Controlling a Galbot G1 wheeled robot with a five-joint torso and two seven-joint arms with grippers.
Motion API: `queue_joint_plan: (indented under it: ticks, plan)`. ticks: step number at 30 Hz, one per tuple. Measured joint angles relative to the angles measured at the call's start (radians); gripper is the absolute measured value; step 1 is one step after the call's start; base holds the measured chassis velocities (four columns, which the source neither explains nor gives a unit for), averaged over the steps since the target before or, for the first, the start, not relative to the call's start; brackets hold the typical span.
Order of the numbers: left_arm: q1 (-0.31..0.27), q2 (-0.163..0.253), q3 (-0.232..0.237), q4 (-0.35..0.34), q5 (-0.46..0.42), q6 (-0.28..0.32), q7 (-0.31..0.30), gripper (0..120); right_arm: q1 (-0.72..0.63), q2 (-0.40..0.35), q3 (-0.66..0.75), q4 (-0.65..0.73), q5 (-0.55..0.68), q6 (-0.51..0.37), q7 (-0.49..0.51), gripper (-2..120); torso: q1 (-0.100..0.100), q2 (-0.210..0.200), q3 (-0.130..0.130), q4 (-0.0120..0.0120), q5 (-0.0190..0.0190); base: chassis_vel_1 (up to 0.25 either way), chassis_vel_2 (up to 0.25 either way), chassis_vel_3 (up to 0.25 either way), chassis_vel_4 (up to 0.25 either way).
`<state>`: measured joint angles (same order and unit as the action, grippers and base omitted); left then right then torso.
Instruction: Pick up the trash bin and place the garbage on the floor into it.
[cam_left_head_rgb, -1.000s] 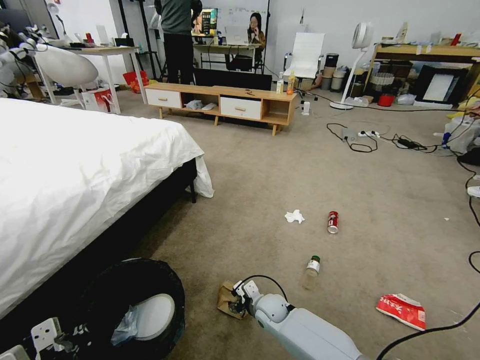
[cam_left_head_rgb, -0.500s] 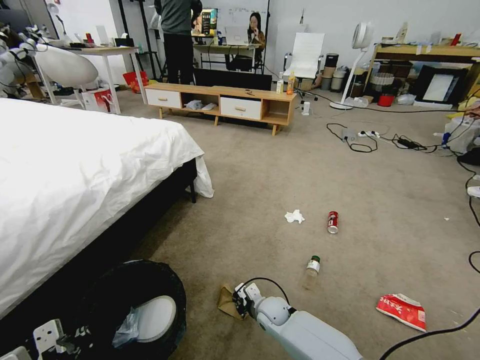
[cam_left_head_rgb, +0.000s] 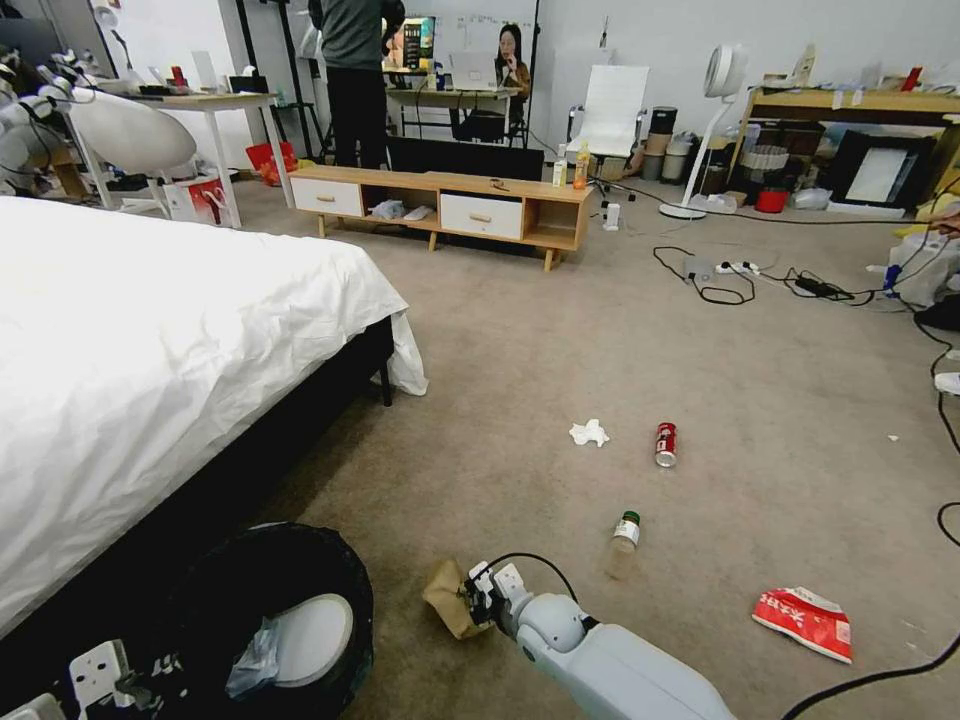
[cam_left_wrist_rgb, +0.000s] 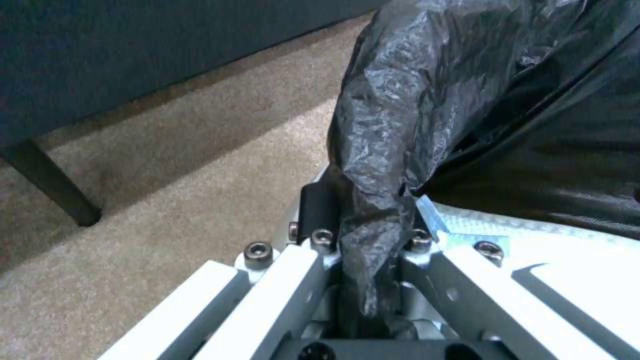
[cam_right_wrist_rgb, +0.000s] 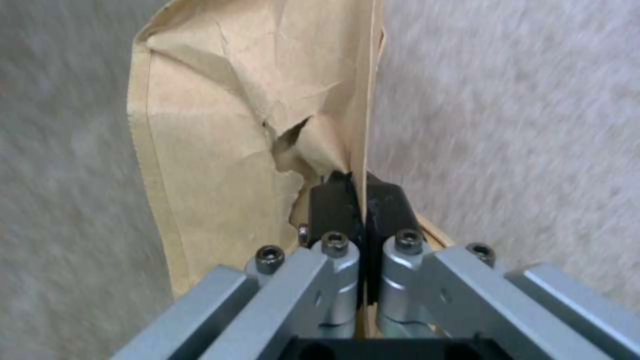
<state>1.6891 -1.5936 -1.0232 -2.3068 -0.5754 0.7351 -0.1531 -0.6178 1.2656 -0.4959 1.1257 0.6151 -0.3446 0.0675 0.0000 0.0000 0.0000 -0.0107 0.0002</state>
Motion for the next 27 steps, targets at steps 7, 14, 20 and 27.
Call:
queue_joint_plan:
  ticks: [7,14,20,27]
  plan:
    - [-0.001,0.006,0.022,-0.016,-0.002,0.000,-0.003,2,-0.031,-0.202,0.081,0.303,0.091,-0.035,0.056,0,0.000,0.000,0.000,-0.0005,0.0000,0.000,0.000,0.000,0.000]
    - [-0.001,0.010,0.042,-0.030,-0.003,0.000,-0.006,2,-0.061,-0.330,0.163,0.541,0.183,-0.061,0.091,0,0.000,0.000,0.000,-0.0002,0.0000,0.000,0.000,0.000,0.000]
    - [-0.005,0.018,0.055,-0.041,-0.014,0.000,-0.013,2,-0.055,-0.389,0.248,0.767,0.308,-0.107,0.133,0,0.000,0.000,0.000,-0.0004,0.0001,0.000,0.000,0.000,0.000]
    - [-0.002,0.024,0.065,-0.051,-0.016,0.000,-0.013,2,-0.003,-0.401,0.280,0.955,0.421,-0.151,0.198,0,0.000,0.000,0.000,0.0000,-0.0003,0.000,0.000,0.000,0.000]
